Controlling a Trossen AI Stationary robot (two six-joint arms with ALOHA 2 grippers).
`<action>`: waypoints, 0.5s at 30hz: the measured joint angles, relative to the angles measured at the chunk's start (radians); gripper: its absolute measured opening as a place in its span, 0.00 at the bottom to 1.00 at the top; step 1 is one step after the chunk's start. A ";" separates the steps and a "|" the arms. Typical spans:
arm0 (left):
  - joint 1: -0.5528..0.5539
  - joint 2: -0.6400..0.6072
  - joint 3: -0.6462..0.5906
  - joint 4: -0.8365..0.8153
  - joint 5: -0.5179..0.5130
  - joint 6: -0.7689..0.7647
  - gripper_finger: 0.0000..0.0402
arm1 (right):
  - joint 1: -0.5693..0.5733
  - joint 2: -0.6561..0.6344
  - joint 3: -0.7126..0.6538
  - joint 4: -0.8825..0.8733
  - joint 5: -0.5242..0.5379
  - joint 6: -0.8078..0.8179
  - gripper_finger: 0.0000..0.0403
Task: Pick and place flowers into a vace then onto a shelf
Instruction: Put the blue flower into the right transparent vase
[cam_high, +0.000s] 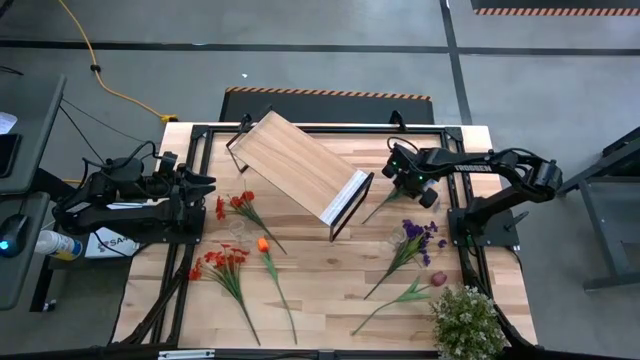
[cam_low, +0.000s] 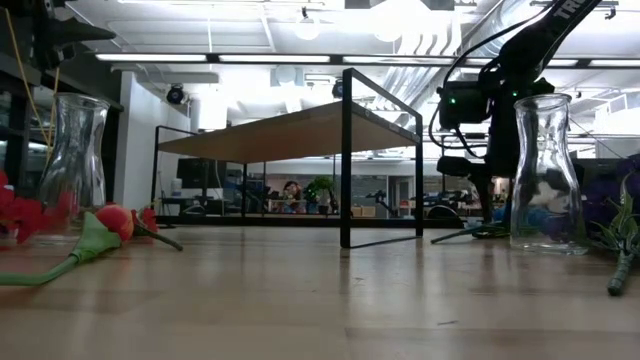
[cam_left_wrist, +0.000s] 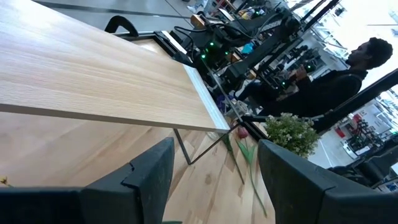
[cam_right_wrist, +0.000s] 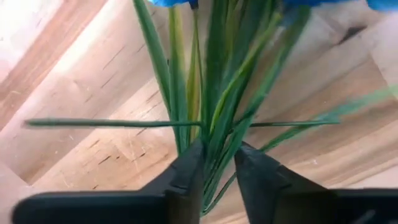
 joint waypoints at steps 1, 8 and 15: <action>0.000 0.000 0.000 0.000 -0.002 0.000 0.66 | 0.000 0.000 0.000 0.001 0.005 -0.002 0.15; 0.000 0.000 0.000 0.000 -0.004 0.000 0.66 | 0.000 0.000 0.001 0.006 0.027 -0.022 0.02; 0.000 0.000 0.000 0.000 -0.005 0.000 0.66 | 0.000 0.000 0.001 0.020 0.030 -0.027 0.01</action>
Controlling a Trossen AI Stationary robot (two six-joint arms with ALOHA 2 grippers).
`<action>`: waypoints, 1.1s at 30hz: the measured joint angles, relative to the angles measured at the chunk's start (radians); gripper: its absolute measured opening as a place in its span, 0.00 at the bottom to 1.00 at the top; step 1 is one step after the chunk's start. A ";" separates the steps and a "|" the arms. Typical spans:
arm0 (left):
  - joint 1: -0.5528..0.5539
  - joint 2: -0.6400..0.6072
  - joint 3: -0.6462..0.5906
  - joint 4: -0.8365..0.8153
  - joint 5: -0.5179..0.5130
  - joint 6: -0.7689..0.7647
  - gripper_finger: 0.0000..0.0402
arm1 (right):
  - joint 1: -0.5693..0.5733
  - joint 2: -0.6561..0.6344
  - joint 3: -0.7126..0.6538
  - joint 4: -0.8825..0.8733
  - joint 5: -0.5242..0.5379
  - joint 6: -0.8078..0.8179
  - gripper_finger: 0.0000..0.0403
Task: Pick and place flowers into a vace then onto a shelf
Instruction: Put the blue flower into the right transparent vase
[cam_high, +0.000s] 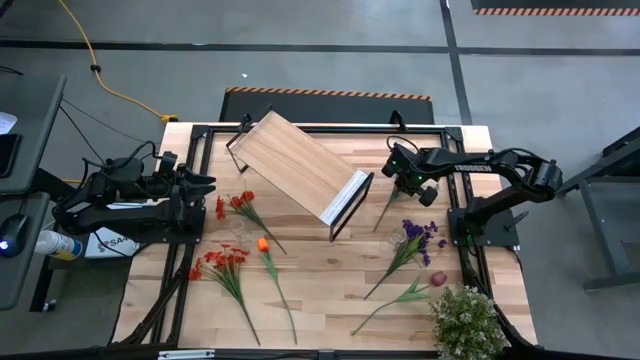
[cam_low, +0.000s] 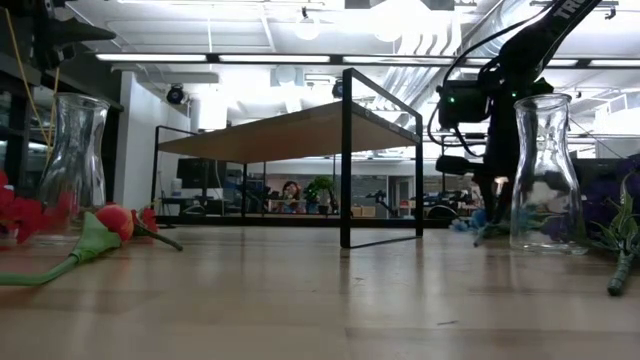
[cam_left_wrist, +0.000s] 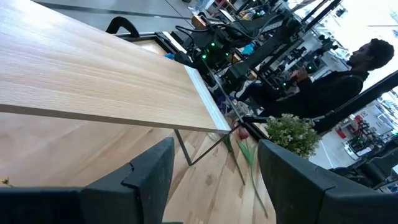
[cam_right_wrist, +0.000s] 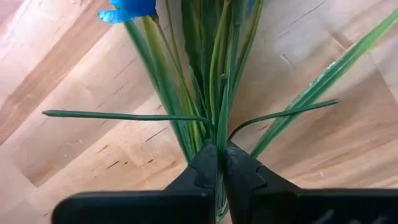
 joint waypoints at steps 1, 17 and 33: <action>0.000 0.000 0.000 0.000 0.000 0.000 0.66 | 0.000 0.000 0.000 0.009 0.001 -0.002 0.01; 0.000 0.000 0.000 0.001 0.000 -0.003 0.66 | -0.049 -0.267 0.000 0.024 0.145 -0.080 0.00; 0.000 0.000 0.000 0.005 0.000 -0.026 0.66 | -0.061 -0.690 0.000 0.168 0.319 -0.320 0.00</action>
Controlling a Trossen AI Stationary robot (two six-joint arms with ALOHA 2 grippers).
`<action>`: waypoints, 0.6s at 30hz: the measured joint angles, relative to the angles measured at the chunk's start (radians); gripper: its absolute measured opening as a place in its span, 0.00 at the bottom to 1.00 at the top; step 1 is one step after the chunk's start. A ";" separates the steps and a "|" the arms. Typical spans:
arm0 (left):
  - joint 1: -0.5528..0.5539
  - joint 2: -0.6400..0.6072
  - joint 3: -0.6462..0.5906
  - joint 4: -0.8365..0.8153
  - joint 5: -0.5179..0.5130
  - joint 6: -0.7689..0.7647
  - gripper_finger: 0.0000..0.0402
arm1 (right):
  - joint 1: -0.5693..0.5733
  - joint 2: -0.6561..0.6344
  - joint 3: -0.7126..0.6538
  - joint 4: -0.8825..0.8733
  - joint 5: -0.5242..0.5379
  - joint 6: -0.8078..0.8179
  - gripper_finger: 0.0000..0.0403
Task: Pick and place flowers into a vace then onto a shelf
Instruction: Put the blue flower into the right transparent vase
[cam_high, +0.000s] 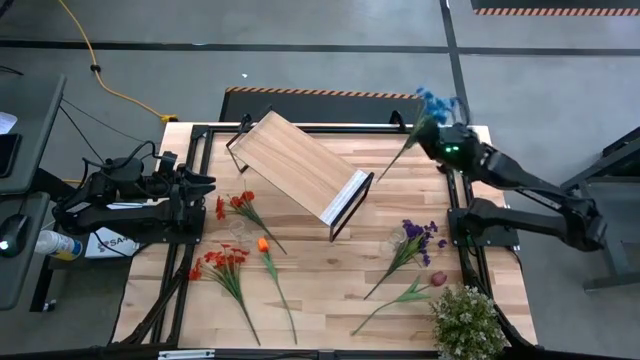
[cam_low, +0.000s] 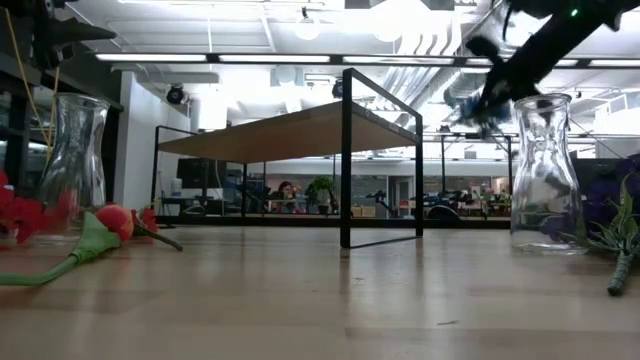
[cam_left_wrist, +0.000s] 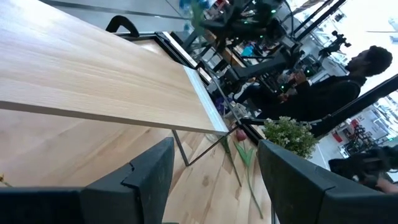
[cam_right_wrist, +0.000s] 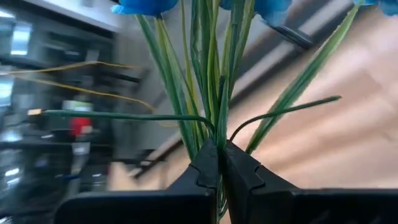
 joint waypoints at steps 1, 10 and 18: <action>0.000 0.000 0.000 0.000 0.000 0.000 0.66 | 0.000 -0.022 0.000 0.024 0.001 -0.027 0.00; 0.000 0.000 0.000 0.000 0.000 -0.004 0.66 | 0.000 -0.174 0.000 0.187 -0.089 -0.248 0.00; 0.000 0.000 0.000 0.000 0.000 -0.029 0.66 | 0.000 -0.272 0.000 0.215 -0.256 -0.409 0.00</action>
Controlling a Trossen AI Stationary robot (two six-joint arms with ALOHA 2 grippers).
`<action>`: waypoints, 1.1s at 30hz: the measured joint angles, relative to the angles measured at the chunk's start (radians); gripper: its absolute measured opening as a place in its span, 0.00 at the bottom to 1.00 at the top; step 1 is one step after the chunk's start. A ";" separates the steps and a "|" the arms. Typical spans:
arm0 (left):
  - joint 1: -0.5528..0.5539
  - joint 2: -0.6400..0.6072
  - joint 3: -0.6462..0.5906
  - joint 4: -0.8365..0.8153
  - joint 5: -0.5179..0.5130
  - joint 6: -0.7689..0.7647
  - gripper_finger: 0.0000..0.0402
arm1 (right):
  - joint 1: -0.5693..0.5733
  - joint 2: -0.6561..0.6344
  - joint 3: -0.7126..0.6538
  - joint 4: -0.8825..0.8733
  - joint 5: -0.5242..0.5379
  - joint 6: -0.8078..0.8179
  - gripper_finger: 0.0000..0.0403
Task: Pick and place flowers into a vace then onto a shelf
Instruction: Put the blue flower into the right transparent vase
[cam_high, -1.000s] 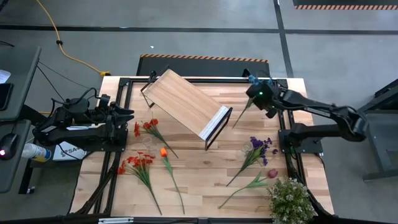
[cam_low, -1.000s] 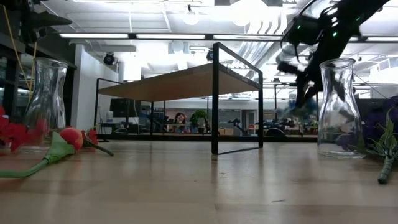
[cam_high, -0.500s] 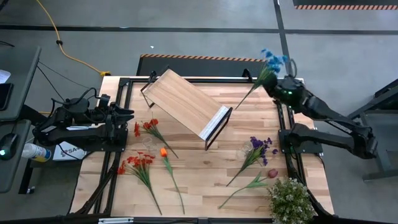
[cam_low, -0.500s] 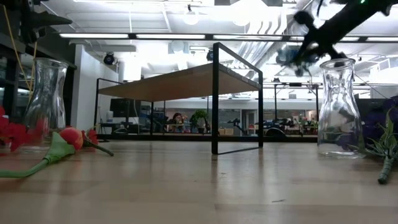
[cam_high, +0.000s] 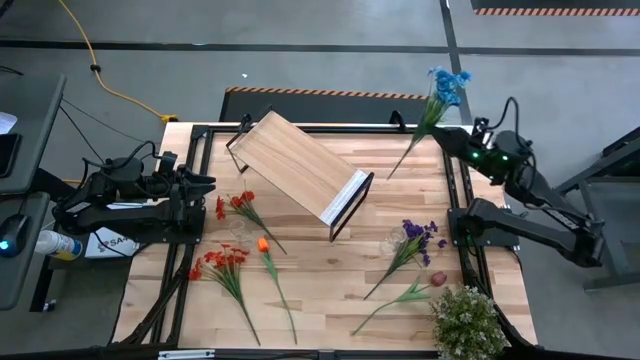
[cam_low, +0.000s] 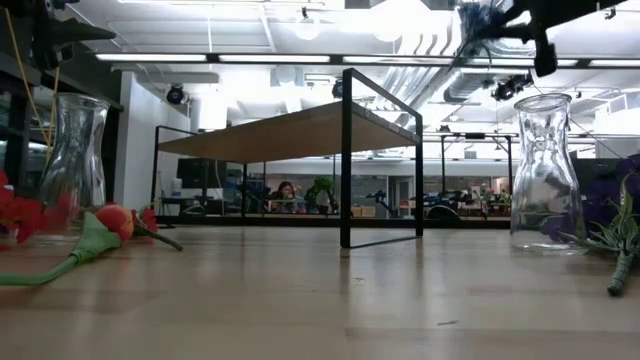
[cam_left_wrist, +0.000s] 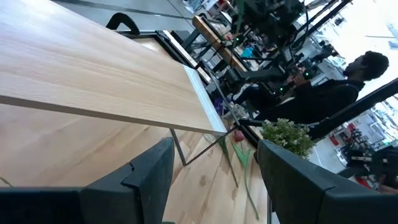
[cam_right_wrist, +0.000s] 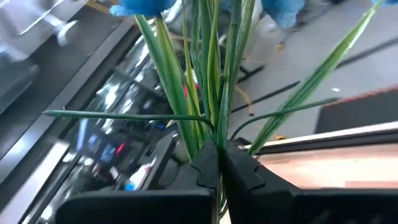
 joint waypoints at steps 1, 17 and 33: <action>0.000 0.000 0.000 0.000 0.000 0.000 0.66 | 0.000 -0.012 0.000 0.002 -0.021 -0.025 0.00; 0.000 0.000 0.000 0.000 0.000 0.000 0.66 | 0.000 -0.158 0.001 0.205 -0.407 -0.340 0.00; 0.000 0.000 0.000 -0.001 0.000 -0.001 0.66 | 0.000 -0.158 0.001 0.205 -0.773 -0.438 0.00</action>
